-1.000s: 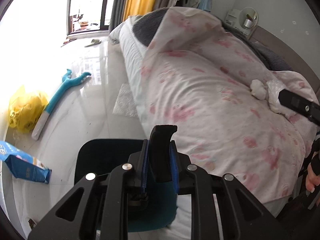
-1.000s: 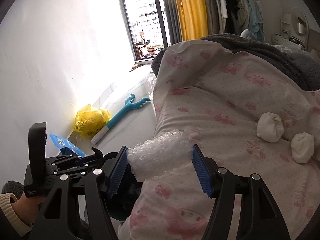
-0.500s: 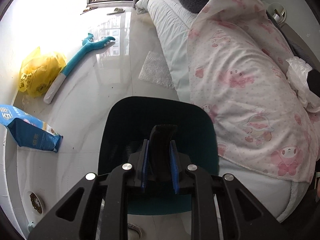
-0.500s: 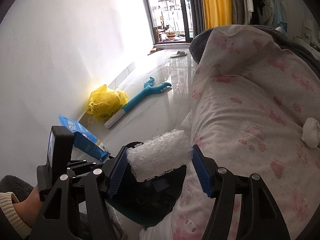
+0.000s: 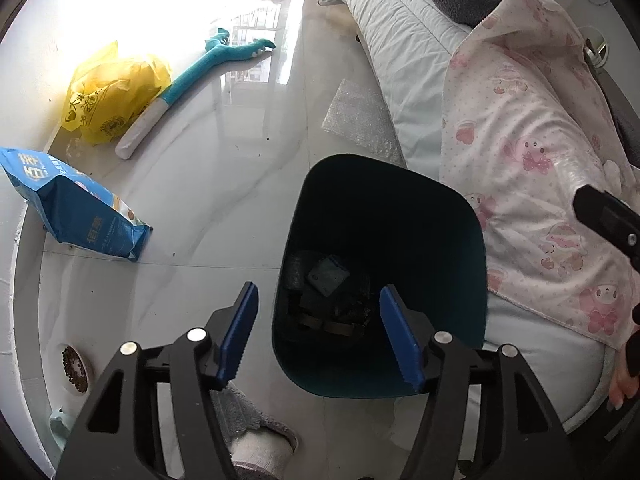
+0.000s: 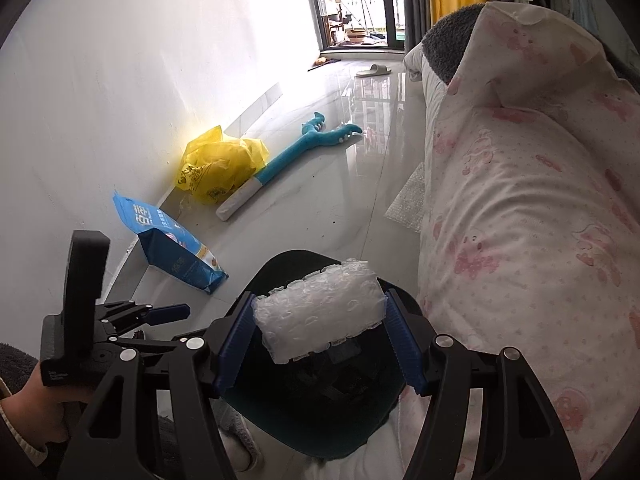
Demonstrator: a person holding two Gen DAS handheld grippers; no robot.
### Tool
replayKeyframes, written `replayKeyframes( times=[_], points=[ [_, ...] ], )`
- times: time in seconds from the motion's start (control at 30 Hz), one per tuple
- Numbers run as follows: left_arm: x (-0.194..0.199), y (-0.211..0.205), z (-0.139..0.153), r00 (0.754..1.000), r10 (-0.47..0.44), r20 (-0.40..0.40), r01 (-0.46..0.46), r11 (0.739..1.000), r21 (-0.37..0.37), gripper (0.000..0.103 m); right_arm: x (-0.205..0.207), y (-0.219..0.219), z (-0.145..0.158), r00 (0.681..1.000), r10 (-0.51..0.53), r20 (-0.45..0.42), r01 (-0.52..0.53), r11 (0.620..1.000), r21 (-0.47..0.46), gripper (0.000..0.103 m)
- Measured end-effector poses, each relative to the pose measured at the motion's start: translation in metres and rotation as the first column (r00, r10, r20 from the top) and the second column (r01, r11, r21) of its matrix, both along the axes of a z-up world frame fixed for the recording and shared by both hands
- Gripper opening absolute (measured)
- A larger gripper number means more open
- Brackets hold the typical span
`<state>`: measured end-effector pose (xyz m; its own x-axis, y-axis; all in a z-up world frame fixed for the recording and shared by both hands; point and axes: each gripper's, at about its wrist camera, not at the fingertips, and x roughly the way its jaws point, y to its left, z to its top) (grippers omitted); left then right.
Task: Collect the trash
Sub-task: 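Carry the black clip and bubble wrap in both tools over the bin, then open the left tool to drop the black clip into the bin, then open the right tool to drop the bubble wrap into the bin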
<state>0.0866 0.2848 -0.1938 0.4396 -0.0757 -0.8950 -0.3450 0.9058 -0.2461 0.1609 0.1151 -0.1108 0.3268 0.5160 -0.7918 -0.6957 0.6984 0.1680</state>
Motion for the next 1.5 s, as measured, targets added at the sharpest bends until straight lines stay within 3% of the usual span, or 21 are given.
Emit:
replayKeyframes(
  times=[0.33,0.5,0.8,0.87,0.93,1.0,1.13,1.23,1.5],
  points=[
    [-0.021,0.023,0.02,0.996,0.024,0.083,-0.024,1.0,0.008,0.076,0.004,0.021,-0.042,0.997,-0.017,-0.076,0.012,0.998,-0.061,0.065],
    [-0.028,0.025,0.032,0.992,0.017,0.128,-0.024,0.998,0.054,0.083,0.008,0.03,-0.067,0.992,-0.041,-0.123,0.027,0.994,-0.108,0.065],
    [-0.041,0.033,0.064,0.966,0.007,0.26,-0.034,0.995,0.098,0.09,0.014,0.032,-0.099,0.979,-0.089,-0.184,0.058,0.984,-0.168,0.066],
    [-0.043,0.031,0.074,0.957,0.005,0.291,-0.043,0.991,0.126,0.09,0.013,0.035,-0.102,0.979,-0.084,-0.184,0.05,0.982,-0.182,0.068],
    [-0.043,0.026,0.082,0.949,-0.015,0.315,-0.035,0.988,0.153,0.09,0.012,0.038,-0.106,0.979,-0.078,-0.19,0.04,0.98,-0.197,0.08],
    [-0.043,0.022,0.093,0.938,-0.032,0.346,-0.033,0.983,0.181,0.09,0.01,0.039,-0.109,0.979,-0.074,-0.189,0.031,0.975,-0.218,0.086],
    [-0.04,0.014,0.11,0.916,-0.045,0.399,-0.033,0.982,0.186,0.091,0.008,0.039,-0.108,0.988,-0.047,-0.15,0.007,0.966,-0.257,0.091],
    [-0.037,0.007,0.121,0.902,-0.062,0.428,-0.024,0.981,0.192,0.091,0.008,0.035,-0.101,0.988,-0.038,-0.147,0.005,0.975,-0.222,0.094],
    [-0.035,-0.016,0.153,0.855,-0.111,0.507,-0.012,0.973,0.232,0.091,0.0,0.024,-0.058,0.999,0.011,-0.034,-0.015,0.991,-0.132,0.098]
  ],
)
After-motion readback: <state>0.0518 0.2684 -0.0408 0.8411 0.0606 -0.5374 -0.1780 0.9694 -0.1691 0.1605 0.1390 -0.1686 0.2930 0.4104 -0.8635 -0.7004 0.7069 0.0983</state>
